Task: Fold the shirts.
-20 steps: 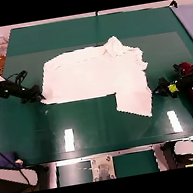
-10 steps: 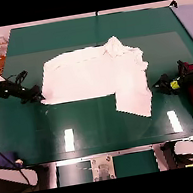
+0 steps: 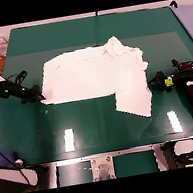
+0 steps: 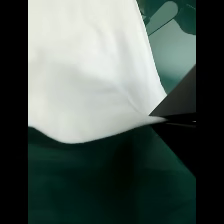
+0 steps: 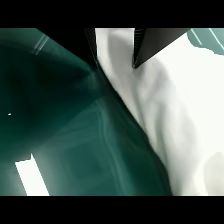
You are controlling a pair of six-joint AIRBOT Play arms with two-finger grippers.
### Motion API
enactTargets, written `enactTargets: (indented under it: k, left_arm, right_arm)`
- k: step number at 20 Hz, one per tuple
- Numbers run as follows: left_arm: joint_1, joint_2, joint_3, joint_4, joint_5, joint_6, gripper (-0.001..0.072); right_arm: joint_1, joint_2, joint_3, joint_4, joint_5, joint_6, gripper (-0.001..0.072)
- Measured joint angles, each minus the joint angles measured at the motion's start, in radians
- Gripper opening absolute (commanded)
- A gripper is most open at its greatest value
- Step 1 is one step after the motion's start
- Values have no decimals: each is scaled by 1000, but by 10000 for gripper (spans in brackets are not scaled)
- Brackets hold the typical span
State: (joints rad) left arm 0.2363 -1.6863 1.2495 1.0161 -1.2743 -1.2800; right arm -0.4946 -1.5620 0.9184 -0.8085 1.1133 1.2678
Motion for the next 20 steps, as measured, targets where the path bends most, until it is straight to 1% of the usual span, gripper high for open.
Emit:
enactTargets:
  k: [1, 3, 5, 10, 15, 16, 18, 20]
  left_arm:
    - [0, 0, 0, -1, 2, -2, 22]
    - [0, 0, 0, -2, 4, -2, 22]
    - [0, 0, 0, -3, 6, -3, 22]
    - [0, 0, 0, -3, 6, -5, 22]
    - [0, 0, 0, -3, 2, -5, 22]
    - [0, 0, 0, -3, 2, -5, 22]
    - [0, 0, 0, -5, 1, -5, 22]
    - [0, 0, 0, -11, 2, -4, 22]
  right_arm:
    - [6, -10, 2, 6, -6, -6, 214]
    - [12, -23, 2, 14, -19, -13, 123]
    - [16, -30, 2, 17, -26, -19, 16]
    - [-1, -24, 4, 16, -9, -37, 14]
    - [-64, 47, -24, -19, -3, -24, 14]
    - [-69, 56, -34, -14, 2, -24, 20]
    - [-73, 67, -53, -11, 6, -23, 321]
    - [-77, 74, -60, 2, 9, -32, 354]
